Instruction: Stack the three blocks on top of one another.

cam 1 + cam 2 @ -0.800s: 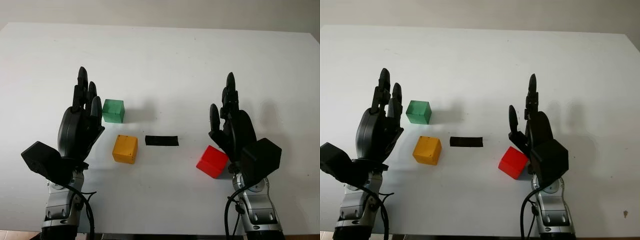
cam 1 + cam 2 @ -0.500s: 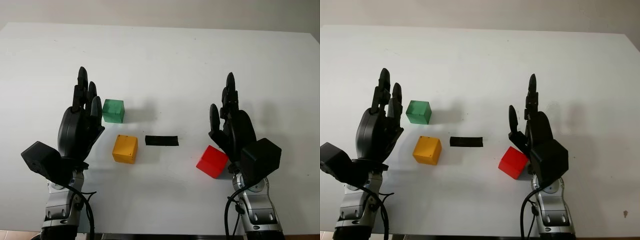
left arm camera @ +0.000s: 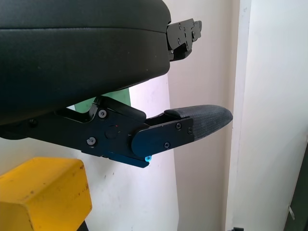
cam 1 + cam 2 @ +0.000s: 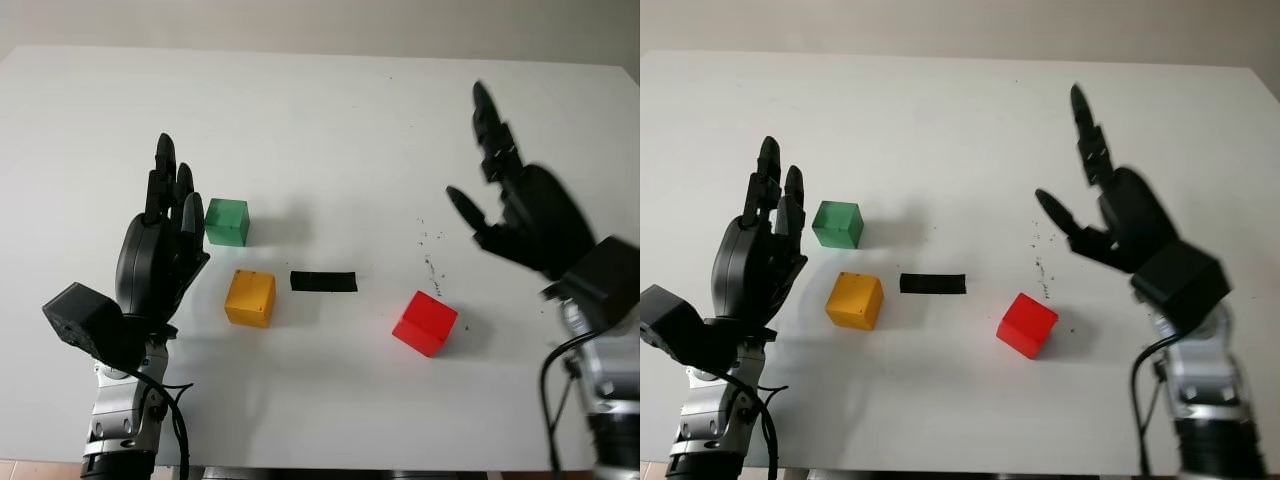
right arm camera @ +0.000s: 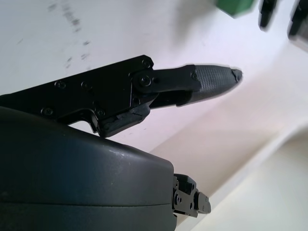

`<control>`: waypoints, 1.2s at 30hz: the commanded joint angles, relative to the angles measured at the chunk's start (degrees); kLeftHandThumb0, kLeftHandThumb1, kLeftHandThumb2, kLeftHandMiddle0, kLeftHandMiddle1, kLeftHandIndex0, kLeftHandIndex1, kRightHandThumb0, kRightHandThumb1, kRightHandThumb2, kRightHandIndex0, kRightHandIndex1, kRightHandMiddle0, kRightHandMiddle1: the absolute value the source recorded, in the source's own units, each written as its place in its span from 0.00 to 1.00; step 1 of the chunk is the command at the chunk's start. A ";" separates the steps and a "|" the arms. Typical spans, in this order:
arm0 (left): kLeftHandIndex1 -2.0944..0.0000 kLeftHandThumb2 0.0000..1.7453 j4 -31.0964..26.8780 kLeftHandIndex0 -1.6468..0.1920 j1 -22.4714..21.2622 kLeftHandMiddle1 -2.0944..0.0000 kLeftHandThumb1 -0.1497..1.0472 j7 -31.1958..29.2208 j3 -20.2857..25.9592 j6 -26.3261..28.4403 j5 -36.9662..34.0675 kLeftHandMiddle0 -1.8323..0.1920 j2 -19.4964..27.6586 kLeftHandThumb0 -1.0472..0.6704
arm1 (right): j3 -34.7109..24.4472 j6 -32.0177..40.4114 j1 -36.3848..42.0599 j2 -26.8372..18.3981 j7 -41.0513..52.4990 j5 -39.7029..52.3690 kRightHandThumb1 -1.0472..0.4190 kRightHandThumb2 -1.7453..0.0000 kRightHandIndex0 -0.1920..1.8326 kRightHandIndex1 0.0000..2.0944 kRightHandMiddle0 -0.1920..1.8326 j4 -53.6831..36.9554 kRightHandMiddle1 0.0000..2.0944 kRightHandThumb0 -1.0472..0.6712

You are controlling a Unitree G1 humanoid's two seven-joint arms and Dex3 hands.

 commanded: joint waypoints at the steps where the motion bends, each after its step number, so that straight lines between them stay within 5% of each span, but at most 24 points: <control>1: 1.00 0.36 -0.54 1.00 -0.13 1.00 1.00 0.44 -0.39 -0.61 0.22 1.00 -0.49 0.23 | -0.65 2.02 -1.39 -4.68 3.94 0.84 0.05 0.97 0.05 0.03 0.08 -2.27 0.04 0.17; 9: 1.00 0.37 0.96 1.00 -1.12 1.00 1.00 0.45 -0.95 -1.76 0.58 1.00 -0.52 0.23 | 0.06 7.43 -3.95 -15.48 13.87 -0.23 0.16 0.98 0.06 0.03 0.14 -9.73 0.04 0.24; 15: 1.00 0.37 0.47 1.00 -0.89 1.00 1.00 0.64 -0.82 -1.37 0.71 1.00 -0.14 0.23 | 3.76 1.48 -3.82 -18.77 19.52 -3.00 0.15 0.97 0.05 0.02 0.16 -11.14 0.04 0.20; 27: 1.00 0.37 1.01 1.00 -1.04 1.00 1.00 0.97 -0.91 -2.33 0.57 1.00 -0.80 0.23 | 9.72 -19.49 -1.11 -16.84 16.39 -11.54 0.17 0.97 0.07 0.03 0.21 -6.22 0.04 0.18; 36: 1.00 0.37 -0.30 1.00 -0.29 1.00 1.00 1.60 -0.93 -1.26 0.75 1.00 -0.61 0.23 | 14.01 -23.45 0.23 -17.08 15.33 -16.87 0.22 0.98 0.07 0.03 0.25 -5.24 0.04 0.24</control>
